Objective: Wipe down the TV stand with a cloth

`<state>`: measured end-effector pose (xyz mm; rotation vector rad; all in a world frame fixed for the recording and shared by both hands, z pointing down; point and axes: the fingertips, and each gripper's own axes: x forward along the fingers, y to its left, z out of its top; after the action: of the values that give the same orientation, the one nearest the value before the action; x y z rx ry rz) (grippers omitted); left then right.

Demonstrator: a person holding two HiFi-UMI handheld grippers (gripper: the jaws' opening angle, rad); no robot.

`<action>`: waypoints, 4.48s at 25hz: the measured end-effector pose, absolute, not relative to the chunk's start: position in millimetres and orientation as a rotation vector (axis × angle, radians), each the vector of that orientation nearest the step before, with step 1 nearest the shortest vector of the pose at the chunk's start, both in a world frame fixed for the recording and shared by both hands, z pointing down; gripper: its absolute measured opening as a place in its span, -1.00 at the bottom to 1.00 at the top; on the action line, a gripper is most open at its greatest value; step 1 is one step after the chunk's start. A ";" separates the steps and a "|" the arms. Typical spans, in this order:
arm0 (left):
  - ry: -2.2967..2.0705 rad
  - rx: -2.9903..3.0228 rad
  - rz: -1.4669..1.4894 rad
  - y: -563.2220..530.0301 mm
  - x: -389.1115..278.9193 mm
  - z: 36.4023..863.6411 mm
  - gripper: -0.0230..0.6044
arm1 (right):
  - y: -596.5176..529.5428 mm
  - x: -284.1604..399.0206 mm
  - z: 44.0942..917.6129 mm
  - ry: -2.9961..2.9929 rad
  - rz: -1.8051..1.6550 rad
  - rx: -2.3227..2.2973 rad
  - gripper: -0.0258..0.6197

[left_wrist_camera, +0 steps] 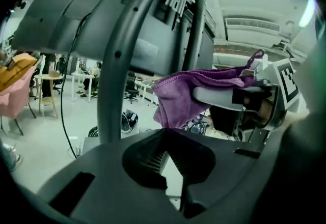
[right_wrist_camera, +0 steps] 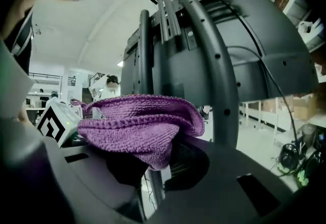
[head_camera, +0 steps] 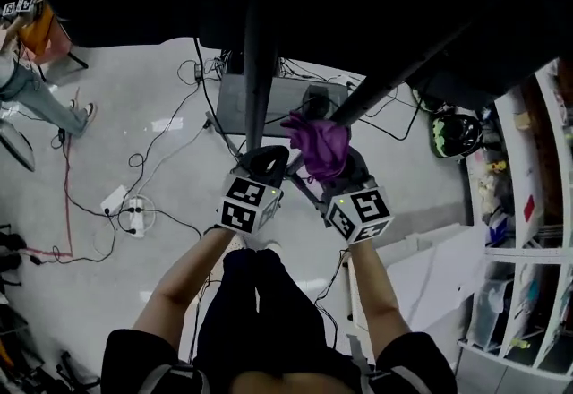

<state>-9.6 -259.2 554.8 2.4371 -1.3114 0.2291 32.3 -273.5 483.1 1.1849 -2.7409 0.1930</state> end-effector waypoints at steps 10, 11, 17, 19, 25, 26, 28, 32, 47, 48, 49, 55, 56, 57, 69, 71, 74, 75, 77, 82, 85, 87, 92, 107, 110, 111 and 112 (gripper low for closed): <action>-1.185 2.681 0.074 -275.0 30.1 362.1 -0.91 | -275.0 64.7 297.2 -2.869 -0.066 1.185 -0.72; -1.173 2.708 0.057 -277.0 31.8 344.5 -0.91 | -274.7 66.8 282.0 -2.878 -0.096 1.190 -0.72; -1.048 2.888 -0.017 -282.6 44.7 240.6 -0.91 | -272.6 69.9 189.5 -2.933 -0.272 1.185 -0.72; -1.035 2.941 0.000 -283.8 49.4 210.2 -0.91 | -276.1 70.9 159.3 -2.948 -0.295 1.176 -0.72; -0.985 3.049 -0.019 -283.0 65.8 125.5 -0.91 | -280.2 75.6 70.4 -2.902 -0.497 1.185 -0.72; -0.984 3.058 -0.041 -284.9 65.8 110.7 -0.91 | -282.9 76.5 55.7 -2.900 -0.523 1.192 -0.72; -0.991 3.068 -0.095 -292.5 64.1 79.6 -0.91 | -289.1 76.9 27.8 -2.915 -0.536 1.196 -0.72; -1.015 3.068 -0.182 -309.7 61.3 25.1 -0.91 | -300.2 78.8 -20.2 -2.937 -0.555 1.211 -0.72; -1.253 3.081 -0.148 -348.0 46.1 -1.7 -0.91 | -335.1 122.1 -46.7 -2.910 -0.421 1.407 -0.72; -1.245 3.081 -0.146 -347.0 47.9 -0.6 -0.91 | -334.8 122.4 -46.1 -2.909 -0.423 1.410 -0.72; -1.238 3.081 -0.144 -346.2 49.6 0.4 -0.91 | -334.9 122.8 -45.1 -2.913 -0.421 1.411 -0.72; -1.216 3.081 -0.132 -344.5 57.1 4.0 -0.91 | -337.1 127.4 -37.7 -2.958 -0.381 1.417 -0.72; -1.214 3.081 -0.129 -344.4 58.2 4.5 -0.91 | -337.1 128.1 -35.3 -2.958 -0.381 1.422 -0.72; -1.212 3.081 -0.127 -344.4 59.2 5.0 -0.91 | -337.0 128.6 -32.3 -2.957 -0.381 1.427 -0.72; -1.176 3.082 -0.106 -343.2 72.8 7.6 -0.91 | -336.5 133.5 -5.6 -3.002 -0.342 1.467 -0.72; -1.173 3.082 -0.100 -342.9 74.9 8.8 -0.91 | -335.8 134.1 -1.1 -2.997 -0.342 1.475 -0.72; -1.184 3.081 -0.083 -342.3 77.5 15.6 -0.91 | -335.2 134.3 7.6 -2.972 -0.348 1.489 -0.72; -1.191 3.079 -0.077 -342.2 78.5 20.6 -0.91 | -335.4 134.7 13.0 -2.960 -0.348 1.493 -0.72; -1.204 3.073 -0.078 -342.1 81.6 36.6 -0.91 | -336.8 136.6 30.5 -2.941 -0.339 1.497 -0.72; -1.261 3.053 -0.056 -343.8 81.1 59.6 -0.91 | -340.5 134.8 56.8 -2.927 -0.287 1.486 -0.72; -1.287 3.031 -0.039 -346.2 77.8 60.9 -0.91 | -340.5 130.9 56.2 -2.911 -0.279 1.483 -0.72; -1.296 3.012 -0.027 -348.4 76.3 64.0 -0.91 | -341.2 128.8 57.8 -2.901 -0.270 1.482 -0.72; -1.334 2.982 -0.003 -354.2 70.4 68.0 -0.91 | -344.3 123.1 59.3 -2.894 -0.236 1.494 -0.72; -1.519 3.015 -0.012 -348.1 84.5 118.6 -0.91 | -337.3 129.3 112.8 -2.898 -0.233 1.495 -0.72; -1.516 3.011 0.000 -343.3 87.4 129.8 -0.91 | -338.4 130.5 123.9 -2.909 -0.210 1.489 -0.72; -1.511 3.008 0.004 -341.5 88.4 133.2 -0.91 | -337.9 130.8 126.7 -2.910 -0.212 1.485 -0.72; -1.509 3.004 0.009 -340.6 88.8 137.1 -0.91 | -337.4 130.8 129.8 -2.907 -0.217 1.480 -0.72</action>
<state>88.8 -340.6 137.1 3.0044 -1.5087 0.0090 130.8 -337.4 129.8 1.4804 -2.9070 -0.2167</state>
